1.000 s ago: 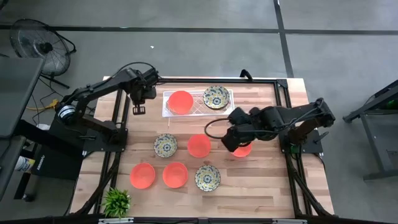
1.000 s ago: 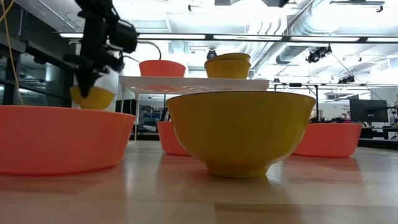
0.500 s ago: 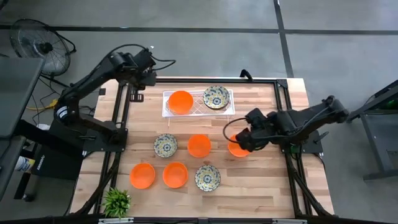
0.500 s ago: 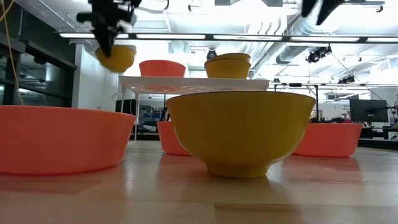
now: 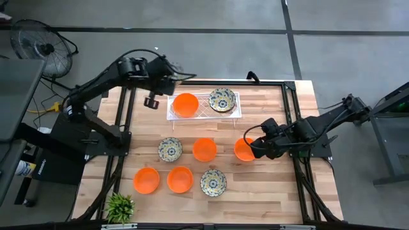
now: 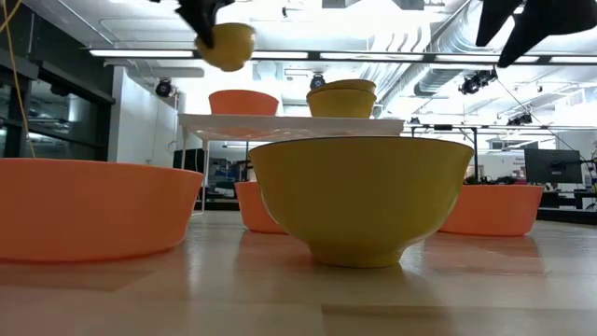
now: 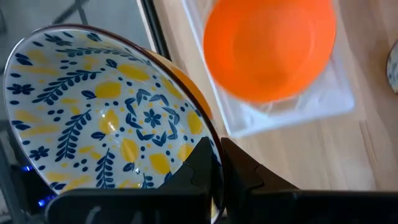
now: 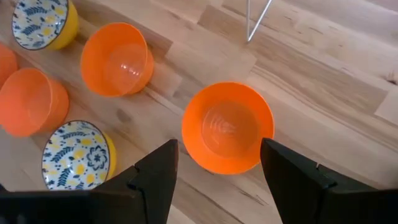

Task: Pick & Place Mini bowls
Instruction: Stack the white patterned bowl on the other white patterned bowls on the shelf

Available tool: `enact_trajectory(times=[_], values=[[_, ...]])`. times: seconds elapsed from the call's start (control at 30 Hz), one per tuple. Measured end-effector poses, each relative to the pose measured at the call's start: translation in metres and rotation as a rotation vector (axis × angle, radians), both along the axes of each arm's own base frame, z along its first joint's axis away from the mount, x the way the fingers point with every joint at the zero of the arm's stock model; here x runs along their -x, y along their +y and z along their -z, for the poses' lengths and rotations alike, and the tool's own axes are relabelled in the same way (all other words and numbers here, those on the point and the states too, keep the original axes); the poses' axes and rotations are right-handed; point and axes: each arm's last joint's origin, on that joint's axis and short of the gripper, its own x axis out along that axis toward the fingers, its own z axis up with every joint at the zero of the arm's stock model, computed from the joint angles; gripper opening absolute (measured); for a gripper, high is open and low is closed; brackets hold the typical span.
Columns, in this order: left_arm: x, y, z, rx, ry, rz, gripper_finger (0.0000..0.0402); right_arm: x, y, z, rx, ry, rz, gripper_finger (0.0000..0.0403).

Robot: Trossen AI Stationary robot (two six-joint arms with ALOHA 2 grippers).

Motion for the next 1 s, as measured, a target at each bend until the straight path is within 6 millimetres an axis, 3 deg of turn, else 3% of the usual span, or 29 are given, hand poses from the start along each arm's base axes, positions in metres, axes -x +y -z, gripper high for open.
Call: enact_trajectory(times=[0.27, 0.77, 1.0], values=[[-0.051, -0.013, -0.011, -0.006, -0.037, 0.104, 0.0005, 0.002, -0.001, 0.001, 0.012, 0.025, -0.008, 0.0216], [-0.109, -0.017, 0.001, 0.051, -0.034, 0.179, 0.0005, 0.013, -0.005, 0.002, 0.067, 0.113, -0.006, 0.0216], [-0.122, -0.021, 0.008, 0.058, -0.040, 0.215, 0.0005, 0.014, -0.006, 0.002, 0.067, 0.123, -0.012, 0.0216]])
